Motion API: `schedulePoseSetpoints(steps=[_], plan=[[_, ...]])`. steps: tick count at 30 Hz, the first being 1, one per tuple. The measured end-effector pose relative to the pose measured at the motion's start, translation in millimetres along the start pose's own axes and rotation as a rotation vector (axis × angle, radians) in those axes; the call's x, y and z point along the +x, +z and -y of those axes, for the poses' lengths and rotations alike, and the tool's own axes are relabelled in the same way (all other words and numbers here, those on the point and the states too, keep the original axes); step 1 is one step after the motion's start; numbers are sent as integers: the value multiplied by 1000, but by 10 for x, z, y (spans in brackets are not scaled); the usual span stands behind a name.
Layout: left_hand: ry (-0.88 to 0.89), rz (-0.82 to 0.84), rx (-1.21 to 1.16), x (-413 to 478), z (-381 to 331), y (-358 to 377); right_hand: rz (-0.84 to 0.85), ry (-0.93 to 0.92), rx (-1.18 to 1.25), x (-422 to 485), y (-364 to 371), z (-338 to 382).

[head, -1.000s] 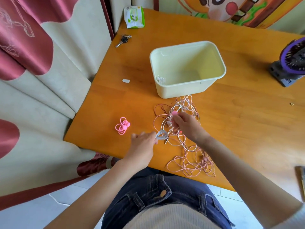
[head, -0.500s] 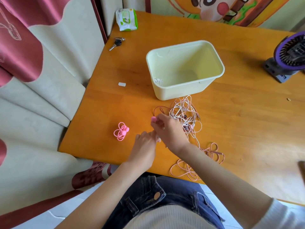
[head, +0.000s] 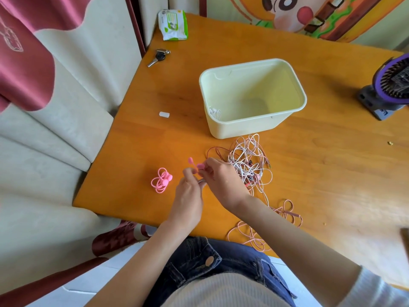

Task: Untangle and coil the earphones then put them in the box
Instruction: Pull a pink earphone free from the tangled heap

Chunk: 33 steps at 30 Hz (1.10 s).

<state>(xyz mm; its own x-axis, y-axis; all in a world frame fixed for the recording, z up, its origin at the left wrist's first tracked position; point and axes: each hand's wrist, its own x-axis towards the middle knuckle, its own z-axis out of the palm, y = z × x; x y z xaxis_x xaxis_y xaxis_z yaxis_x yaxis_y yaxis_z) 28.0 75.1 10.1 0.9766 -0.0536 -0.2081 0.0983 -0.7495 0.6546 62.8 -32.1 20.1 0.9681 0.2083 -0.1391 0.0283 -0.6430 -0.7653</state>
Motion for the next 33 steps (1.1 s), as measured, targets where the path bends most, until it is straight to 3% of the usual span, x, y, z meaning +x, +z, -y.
schedulePoseSetpoints(steps=[9, 13, 16, 19, 22, 26, 30, 33], plan=[[2, 108, 146, -10, -34, -96, 61, -23, -11, 28, -6, -55], [-8, 132, 243, 45, -6, -76, 44, -131, -110, 5, -44, -14], [-75, 187, 341, 149, 22, -66, 22, -227, -179, -68, -68, 32], [-155, 184, 300, 257, 31, -93, 16, -252, -100, -141, -78, 39], [-190, 183, 222, 327, -29, -144, -77, -149, 66, -211, -91, 10], [-193, 232, -28, 343, -128, -175, -122, 254, 481, -318, -114, -39], [-178, 385, -198, 309, -201, -219, 54, 588, 948, -333, -193, -158], [-123, 465, -146, 265, -150, -235, 196, 625, 922, -327, -239, -299]])
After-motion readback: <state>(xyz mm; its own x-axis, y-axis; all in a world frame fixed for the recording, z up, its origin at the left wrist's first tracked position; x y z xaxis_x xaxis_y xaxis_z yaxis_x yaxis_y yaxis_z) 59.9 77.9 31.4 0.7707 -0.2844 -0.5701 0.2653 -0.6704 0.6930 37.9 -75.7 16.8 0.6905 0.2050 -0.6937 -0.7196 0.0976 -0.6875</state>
